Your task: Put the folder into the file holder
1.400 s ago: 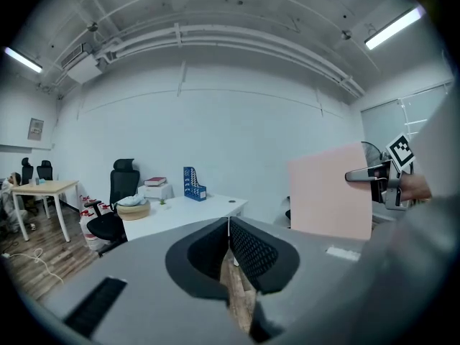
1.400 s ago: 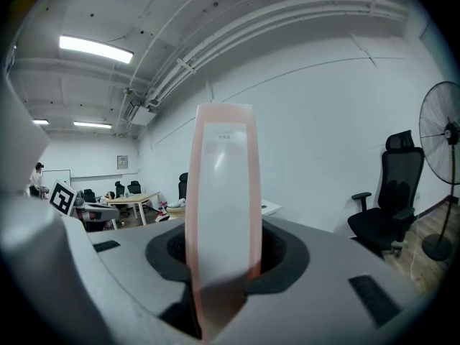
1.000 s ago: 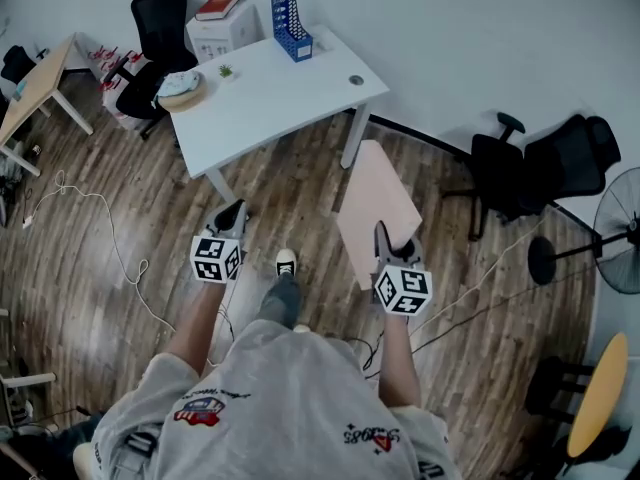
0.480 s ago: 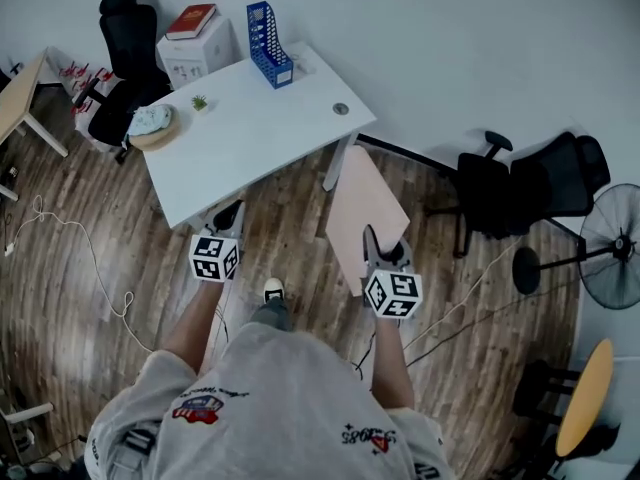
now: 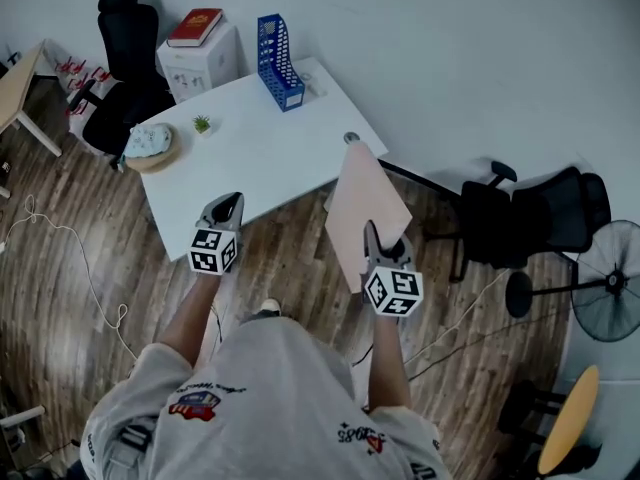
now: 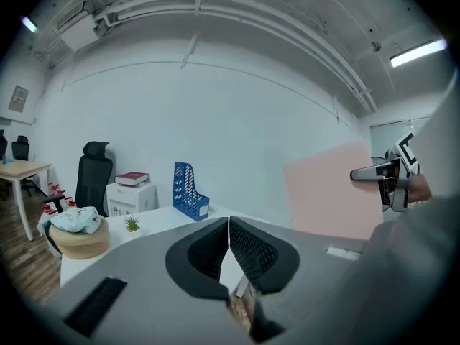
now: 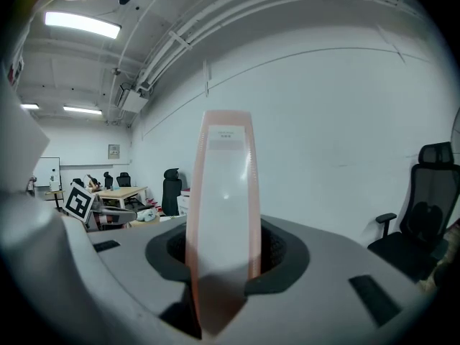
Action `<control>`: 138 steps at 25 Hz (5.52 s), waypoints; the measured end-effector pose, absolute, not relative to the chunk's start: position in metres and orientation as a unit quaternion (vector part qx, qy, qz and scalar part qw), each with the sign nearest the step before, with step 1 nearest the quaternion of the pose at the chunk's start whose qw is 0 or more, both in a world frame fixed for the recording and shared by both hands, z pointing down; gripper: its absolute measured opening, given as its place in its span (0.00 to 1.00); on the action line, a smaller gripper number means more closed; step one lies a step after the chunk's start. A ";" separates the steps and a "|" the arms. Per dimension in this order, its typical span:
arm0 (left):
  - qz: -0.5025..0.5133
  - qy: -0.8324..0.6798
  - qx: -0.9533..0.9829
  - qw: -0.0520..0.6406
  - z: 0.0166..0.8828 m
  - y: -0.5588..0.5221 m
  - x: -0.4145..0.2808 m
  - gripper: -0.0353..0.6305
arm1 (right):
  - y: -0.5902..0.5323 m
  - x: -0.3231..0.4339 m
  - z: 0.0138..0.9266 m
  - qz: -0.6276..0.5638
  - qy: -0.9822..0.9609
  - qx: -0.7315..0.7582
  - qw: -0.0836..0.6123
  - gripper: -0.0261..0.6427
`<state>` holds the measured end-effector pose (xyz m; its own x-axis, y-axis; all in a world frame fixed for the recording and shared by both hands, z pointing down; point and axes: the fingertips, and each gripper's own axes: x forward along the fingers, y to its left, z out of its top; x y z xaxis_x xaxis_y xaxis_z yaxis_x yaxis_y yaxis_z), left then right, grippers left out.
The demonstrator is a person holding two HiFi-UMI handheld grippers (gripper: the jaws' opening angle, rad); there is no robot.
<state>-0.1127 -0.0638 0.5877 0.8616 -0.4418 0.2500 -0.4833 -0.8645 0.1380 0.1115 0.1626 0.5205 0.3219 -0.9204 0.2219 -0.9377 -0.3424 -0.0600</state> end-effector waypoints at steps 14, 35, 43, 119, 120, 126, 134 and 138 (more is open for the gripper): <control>0.093 -0.336 0.931 0.110 0.593 -0.174 -0.160 0.07 | -0.001 0.100 0.521 0.099 -0.659 0.744 0.042 0.27; 0.096 -0.573 0.804 0.125 0.585 -0.302 -0.156 0.07 | -0.291 0.137 0.517 0.107 -0.846 0.522 0.034 0.27; 0.129 -0.570 0.803 0.114 0.594 -0.319 -0.104 0.07 | -0.322 0.185 0.531 0.133 -0.848 0.513 0.020 0.27; 0.142 -0.611 0.770 0.117 0.594 -0.310 -0.190 0.07 | -0.474 0.279 0.465 -0.086 -0.676 0.728 -0.080 0.28; 0.142 -0.613 0.768 0.119 0.596 -0.309 -0.192 0.07 | -0.477 0.279 0.469 -0.085 -0.675 0.729 -0.079 0.28; 0.143 -0.623 0.759 0.126 0.601 -0.303 -0.202 0.07 | -0.483 0.269 0.496 -0.079 -0.682 0.725 -0.051 0.29; 0.140 -0.619 0.762 0.127 0.603 -0.315 -0.199 0.07 | -0.487 0.263 0.495 -0.085 -0.685 0.722 -0.046 0.29; 0.144 -0.613 0.766 0.129 0.604 -0.314 -0.194 0.07 | -0.483 0.266 0.490 -0.095 -0.681 0.723 -0.065 0.28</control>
